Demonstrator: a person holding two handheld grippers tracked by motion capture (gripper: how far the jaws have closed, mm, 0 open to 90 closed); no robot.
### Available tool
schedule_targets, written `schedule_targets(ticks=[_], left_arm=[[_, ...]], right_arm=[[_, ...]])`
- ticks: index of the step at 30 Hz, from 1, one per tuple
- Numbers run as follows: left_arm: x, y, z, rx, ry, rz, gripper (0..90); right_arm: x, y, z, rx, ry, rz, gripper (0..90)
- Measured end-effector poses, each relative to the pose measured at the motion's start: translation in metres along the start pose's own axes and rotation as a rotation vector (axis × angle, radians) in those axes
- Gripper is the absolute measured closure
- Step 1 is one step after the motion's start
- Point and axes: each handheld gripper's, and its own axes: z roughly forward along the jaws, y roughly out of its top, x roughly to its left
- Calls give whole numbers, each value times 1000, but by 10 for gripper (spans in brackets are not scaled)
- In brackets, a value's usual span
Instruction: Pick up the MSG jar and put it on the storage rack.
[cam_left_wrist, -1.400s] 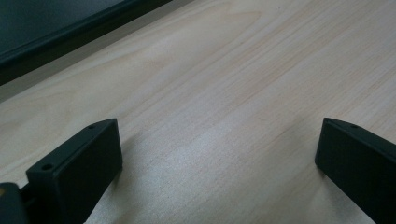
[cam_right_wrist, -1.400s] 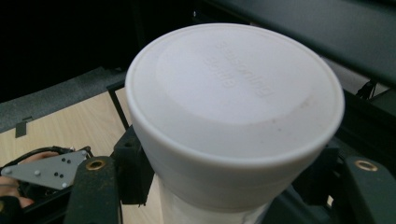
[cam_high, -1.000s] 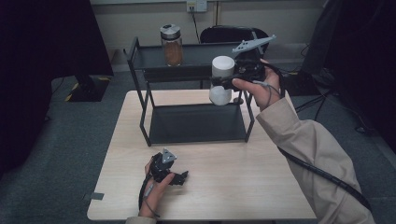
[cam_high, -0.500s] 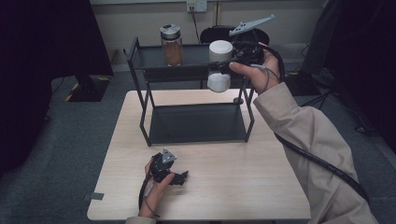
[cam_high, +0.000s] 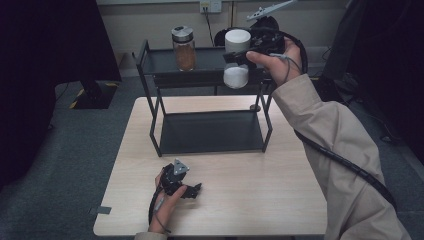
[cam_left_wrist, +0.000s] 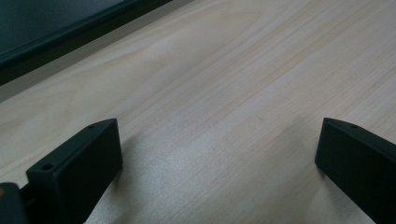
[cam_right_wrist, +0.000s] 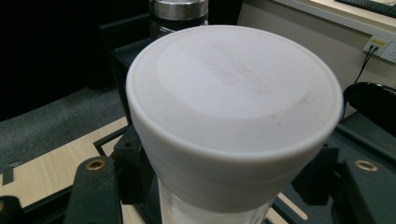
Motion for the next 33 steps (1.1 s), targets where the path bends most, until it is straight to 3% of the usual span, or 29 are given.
schedule_targets(ticks=[15,33], left_arm=[[0,0,0,0,0,-1,0],[0,0,0,0,0,-1,0]], right_arm=[[4,33,0,-19,-17,-4,347],[1,55,27,-24,-79,21,347]])
